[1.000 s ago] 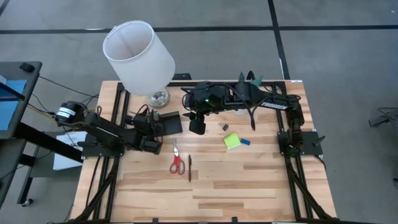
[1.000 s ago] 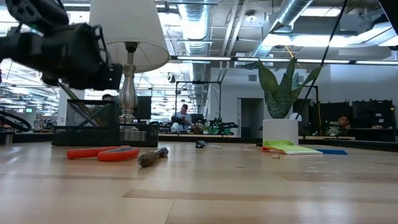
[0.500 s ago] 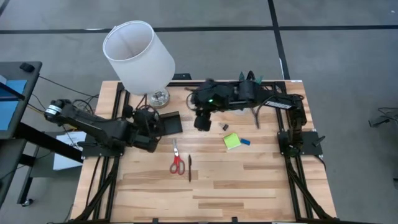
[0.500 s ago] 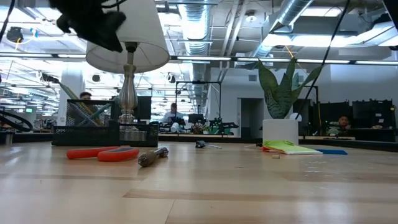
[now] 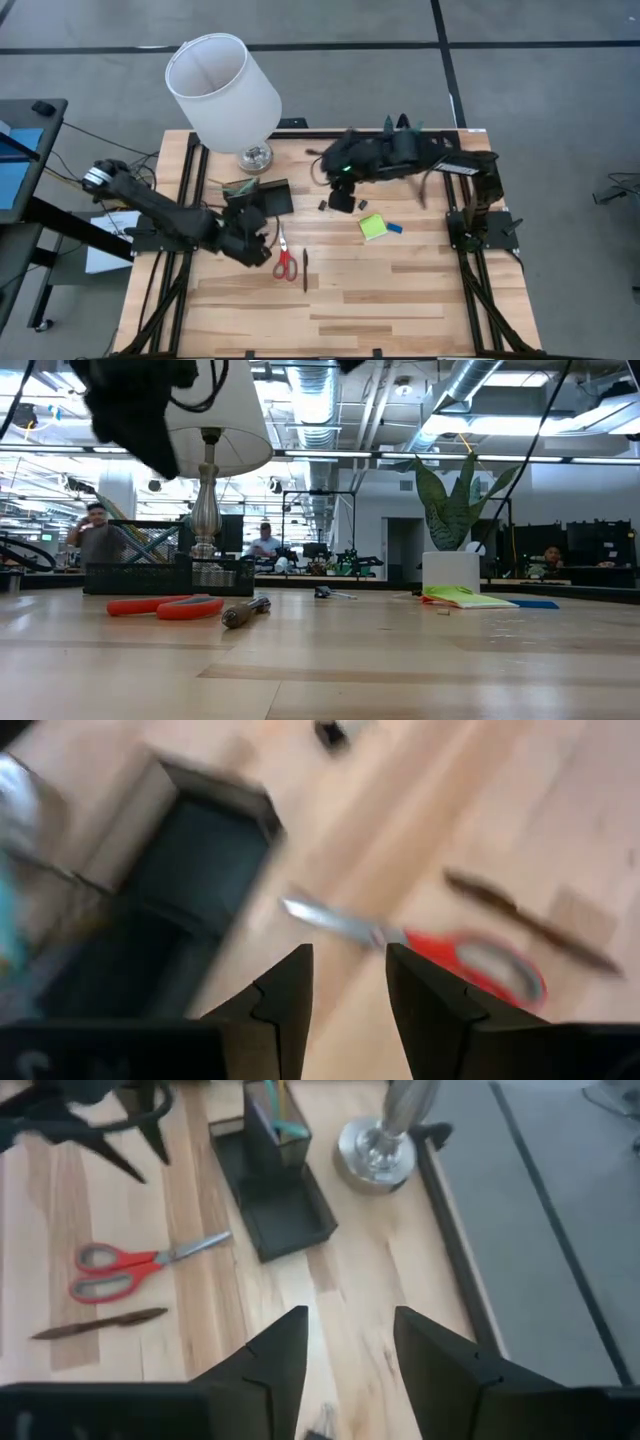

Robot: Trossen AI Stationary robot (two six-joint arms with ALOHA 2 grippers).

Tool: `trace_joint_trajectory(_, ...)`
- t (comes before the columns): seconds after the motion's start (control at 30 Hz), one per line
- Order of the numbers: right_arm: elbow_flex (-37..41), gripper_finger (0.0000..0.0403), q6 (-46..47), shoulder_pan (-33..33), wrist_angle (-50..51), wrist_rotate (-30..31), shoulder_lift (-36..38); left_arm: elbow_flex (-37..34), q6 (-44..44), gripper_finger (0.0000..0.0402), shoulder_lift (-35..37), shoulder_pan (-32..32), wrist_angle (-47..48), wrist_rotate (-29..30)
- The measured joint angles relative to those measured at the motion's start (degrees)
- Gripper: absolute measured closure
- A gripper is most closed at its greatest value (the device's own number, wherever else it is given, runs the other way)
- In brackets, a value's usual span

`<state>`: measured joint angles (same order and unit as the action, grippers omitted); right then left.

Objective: Pick and place office supplies into organizer
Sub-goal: Put the brown pen into the black desk organizer

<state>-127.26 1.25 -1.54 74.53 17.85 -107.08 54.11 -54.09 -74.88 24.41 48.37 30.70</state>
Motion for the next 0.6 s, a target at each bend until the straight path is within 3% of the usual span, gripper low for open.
trace_joint_trajectory(0.23,14.2,0.0272,2.1,-0.9,-8.8,-6.3,-0.2,0.0,-4.1,0.028,-11.1,5.2,-3.8,-8.2)
trace_joint_trajectory(0.37,15.7,0.0275,3.7,-3.3,-8.5,-6.0,0.7,0.0,-4.1,0.028,-17.2,7.2,-7.9,-11.2)
trace_joint_trajectory(0.53,15.6,0.0276,5.2,-6.9,-9.5,-5.4,7.3,0.0,-4.2,0.028,-22.0,8.2,-10.9,-12.4)
trace_joint_trajectory(0.6,18.0,0.0276,5.8,-8.8,-11.3,-2.5,10.6,0.0,-4.5,0.028,-22.9,8.2,-12.0,-12.3)
